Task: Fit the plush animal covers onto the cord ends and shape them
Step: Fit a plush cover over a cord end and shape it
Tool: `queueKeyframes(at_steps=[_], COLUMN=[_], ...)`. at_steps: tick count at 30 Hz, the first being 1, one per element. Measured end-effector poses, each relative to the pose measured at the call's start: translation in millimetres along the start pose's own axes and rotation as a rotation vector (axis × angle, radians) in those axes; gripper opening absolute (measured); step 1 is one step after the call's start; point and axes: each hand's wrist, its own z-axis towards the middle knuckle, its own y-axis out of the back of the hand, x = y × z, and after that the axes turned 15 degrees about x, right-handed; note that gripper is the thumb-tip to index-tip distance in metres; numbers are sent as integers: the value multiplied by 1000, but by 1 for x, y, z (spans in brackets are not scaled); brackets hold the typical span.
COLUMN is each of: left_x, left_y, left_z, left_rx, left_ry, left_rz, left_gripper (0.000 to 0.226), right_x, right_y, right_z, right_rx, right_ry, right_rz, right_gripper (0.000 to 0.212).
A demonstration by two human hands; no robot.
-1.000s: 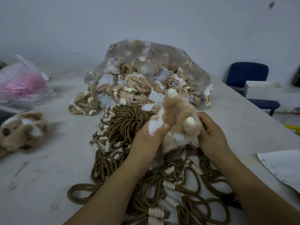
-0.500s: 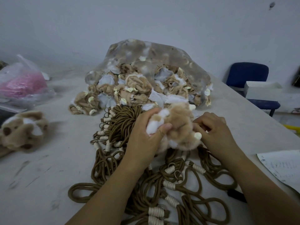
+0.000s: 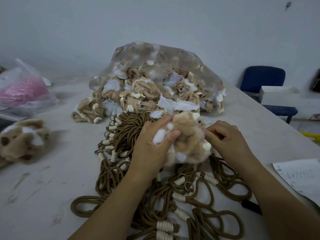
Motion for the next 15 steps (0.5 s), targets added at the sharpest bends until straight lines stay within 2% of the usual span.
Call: queueKeyframes(at_steps=[7,15], left_x=[0,-1], left_y=[1,-2], left_z=[0,-1], left_rx=[-39,18], left_ry=[-45,-14], left_rz=[27,20], left_gripper=[24,19], right_x=[-6,4], right_y=[7,2], right_z=[1,1], right_rx=[-35,31], right_ry=[-2,10], right_rz=[-112,-76], right_gripper=[28,20])
